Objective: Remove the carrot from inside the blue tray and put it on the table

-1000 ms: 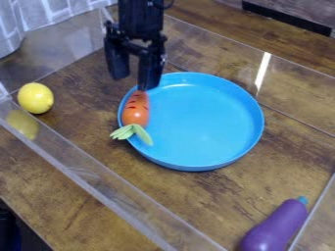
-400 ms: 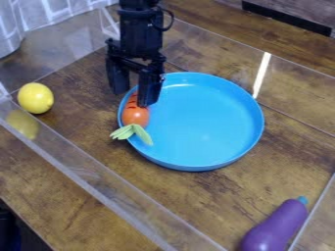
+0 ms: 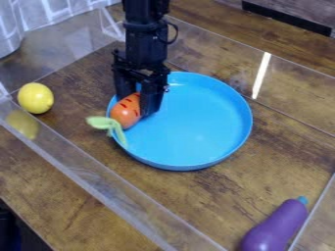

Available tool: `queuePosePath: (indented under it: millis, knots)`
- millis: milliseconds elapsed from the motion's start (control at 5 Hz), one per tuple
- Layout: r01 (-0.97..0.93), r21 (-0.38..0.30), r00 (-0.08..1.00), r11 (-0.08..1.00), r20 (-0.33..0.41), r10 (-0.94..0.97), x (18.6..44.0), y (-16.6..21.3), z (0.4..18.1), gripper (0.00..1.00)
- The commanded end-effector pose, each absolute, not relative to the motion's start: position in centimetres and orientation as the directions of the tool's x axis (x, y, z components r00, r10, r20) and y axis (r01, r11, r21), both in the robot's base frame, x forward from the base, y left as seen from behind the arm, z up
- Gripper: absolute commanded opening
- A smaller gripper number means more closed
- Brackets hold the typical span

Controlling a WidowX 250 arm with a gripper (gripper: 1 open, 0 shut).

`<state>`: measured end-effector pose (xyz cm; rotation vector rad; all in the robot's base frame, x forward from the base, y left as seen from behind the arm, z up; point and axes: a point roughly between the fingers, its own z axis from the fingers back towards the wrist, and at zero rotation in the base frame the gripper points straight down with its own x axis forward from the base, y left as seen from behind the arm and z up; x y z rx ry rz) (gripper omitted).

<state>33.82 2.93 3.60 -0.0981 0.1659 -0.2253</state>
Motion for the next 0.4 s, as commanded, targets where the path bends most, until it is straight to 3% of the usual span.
queuePosePath:
  millis: [0,200]
  knots:
    - [0.226,-0.096,0.964,0.969,-0.121,-0.237,34.28,3.22,5.03,0.00]
    - [0.226,-0.087,0.965,0.970,-0.117,-0.236,34.20,3.69,5.81,0.00]
